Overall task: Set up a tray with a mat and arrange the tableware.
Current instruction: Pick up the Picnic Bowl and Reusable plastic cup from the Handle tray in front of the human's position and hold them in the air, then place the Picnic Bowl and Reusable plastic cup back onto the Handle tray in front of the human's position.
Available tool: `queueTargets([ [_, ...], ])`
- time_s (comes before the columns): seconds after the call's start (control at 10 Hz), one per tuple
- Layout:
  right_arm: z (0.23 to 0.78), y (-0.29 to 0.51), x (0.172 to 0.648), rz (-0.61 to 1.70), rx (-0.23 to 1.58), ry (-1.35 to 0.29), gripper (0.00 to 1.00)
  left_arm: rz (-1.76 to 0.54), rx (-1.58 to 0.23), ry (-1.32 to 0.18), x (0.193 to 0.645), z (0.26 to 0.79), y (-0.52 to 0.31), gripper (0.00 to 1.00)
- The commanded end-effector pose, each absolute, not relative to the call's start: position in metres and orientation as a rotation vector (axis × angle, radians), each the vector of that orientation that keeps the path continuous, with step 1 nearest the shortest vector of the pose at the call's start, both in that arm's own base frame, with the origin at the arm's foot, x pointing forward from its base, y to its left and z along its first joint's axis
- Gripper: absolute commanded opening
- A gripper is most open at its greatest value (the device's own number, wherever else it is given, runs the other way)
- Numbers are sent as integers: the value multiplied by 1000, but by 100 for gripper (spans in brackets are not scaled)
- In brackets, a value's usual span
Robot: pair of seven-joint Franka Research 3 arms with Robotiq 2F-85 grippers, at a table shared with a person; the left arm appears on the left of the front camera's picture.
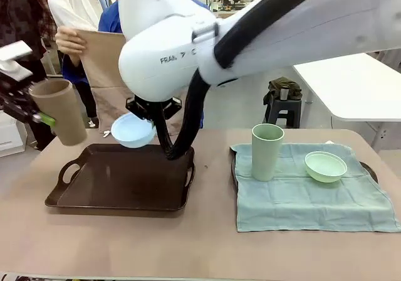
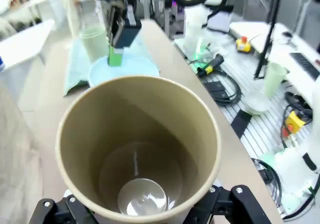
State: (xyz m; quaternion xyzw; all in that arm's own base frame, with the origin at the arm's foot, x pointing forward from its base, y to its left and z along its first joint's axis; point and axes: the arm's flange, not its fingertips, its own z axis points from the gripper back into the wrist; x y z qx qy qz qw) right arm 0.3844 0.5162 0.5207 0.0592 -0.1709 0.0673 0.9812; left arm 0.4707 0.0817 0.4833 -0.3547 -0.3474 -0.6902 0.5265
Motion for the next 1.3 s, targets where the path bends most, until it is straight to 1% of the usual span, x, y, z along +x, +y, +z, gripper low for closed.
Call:
queueTargets([
  [0.0,529,505,345,98,90,-422,0,-1655,-835,-878,451,516,79,0],
  [0.2,560,514,311,101,75,-481,0,-1663,-794,-933,430,555,78,0],
  [0.3,561,513,309,103,52,-495,0,-1653,-786,-928,426,562,79,0],
  [0.4,564,517,319,133,104,-444,0,-1694,-797,-904,436,550,84,0],
  [1.2,564,517,319,133,104,-444,0,-1694,-797,-904,436,550,84,0],
])
